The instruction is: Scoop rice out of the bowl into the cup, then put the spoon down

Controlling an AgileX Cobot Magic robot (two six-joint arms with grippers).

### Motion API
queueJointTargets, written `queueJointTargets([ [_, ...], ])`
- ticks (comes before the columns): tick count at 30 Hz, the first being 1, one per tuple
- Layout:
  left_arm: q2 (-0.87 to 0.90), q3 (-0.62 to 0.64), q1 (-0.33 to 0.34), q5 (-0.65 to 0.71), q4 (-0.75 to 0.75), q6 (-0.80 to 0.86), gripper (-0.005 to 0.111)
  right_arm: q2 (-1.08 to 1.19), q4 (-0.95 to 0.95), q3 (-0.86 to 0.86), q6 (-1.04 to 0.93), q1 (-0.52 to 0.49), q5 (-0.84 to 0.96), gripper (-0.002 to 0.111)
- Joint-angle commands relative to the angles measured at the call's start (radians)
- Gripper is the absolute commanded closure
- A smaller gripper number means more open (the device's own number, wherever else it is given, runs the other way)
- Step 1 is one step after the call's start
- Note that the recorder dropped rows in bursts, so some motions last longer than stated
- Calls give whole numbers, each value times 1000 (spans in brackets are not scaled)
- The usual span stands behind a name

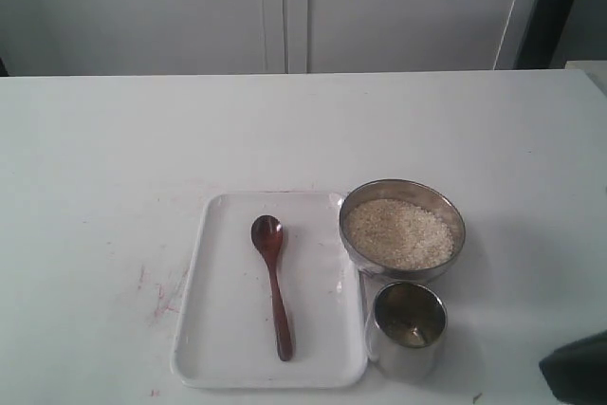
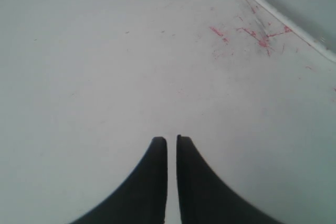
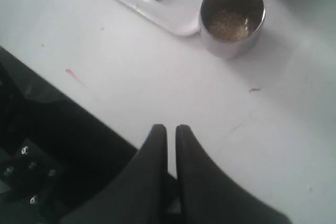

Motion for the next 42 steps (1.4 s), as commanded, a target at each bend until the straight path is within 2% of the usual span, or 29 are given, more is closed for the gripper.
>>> queueJointTargets([
  [1,7,9,-7,48,-6,-6,92,-9,-137,15,-12,2,-187,102],
  [3,7,9,-7,48,-6,-6,92,-27,-209,45,-12,2,-329,102],
  [8,7,9,-7,48,-6,-6,92,-104,-347,168,-12,-79,-668,102],
  [16,7,9,-7,48,-6,-6,92,-285,-371,398,-12,-353,-1000,102],
  [22,7,9,-7,48,-6,-6,92,-417,-366,525,26,-543,-1042,102],
  [25,7,9,-7,48,-6,-6,92,-471,-366,583,56,-599,-1042,102],
  [36,7,9,-7,48,-6,-6,92,-518,-338,733,11,-601,-1094,102],
  [42,7,9,-7,48,-6,-6,92,-576,-19,794,-351,-621,-1104,102],
])
